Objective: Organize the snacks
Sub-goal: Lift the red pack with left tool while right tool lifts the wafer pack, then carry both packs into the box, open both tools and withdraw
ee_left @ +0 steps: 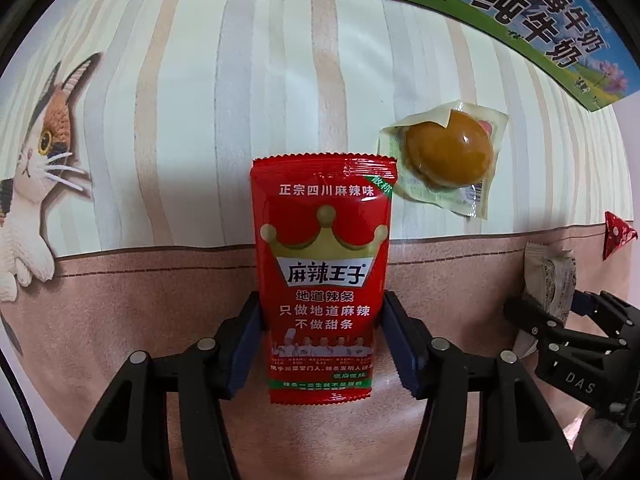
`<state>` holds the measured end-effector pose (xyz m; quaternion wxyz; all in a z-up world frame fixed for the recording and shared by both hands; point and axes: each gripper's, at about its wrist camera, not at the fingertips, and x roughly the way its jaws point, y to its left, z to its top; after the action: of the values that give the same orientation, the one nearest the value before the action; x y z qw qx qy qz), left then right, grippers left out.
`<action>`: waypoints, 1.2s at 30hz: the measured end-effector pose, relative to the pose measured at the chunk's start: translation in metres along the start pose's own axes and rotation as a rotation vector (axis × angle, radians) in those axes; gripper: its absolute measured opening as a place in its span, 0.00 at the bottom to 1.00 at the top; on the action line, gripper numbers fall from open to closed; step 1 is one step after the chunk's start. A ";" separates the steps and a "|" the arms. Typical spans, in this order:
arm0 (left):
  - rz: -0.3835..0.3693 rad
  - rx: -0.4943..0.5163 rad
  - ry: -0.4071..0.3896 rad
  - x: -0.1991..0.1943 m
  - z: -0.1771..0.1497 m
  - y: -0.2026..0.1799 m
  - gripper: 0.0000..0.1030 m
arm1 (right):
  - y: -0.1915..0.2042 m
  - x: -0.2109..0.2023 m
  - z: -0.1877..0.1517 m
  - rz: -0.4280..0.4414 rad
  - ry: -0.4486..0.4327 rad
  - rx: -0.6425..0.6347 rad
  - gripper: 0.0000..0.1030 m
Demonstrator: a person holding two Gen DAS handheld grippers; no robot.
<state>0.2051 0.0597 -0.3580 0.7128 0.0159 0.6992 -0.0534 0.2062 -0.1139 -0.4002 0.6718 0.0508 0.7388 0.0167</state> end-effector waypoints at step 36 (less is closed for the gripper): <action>-0.237 0.034 -0.318 -0.239 0.106 -0.065 0.46 | -0.042 -0.253 0.069 0.306 -0.404 -0.117 0.54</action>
<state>0.3006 -0.0020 -0.1141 0.8027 -0.0632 0.5736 -0.1503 0.2960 -0.1834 -0.1599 0.7973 0.1252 0.5710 0.1503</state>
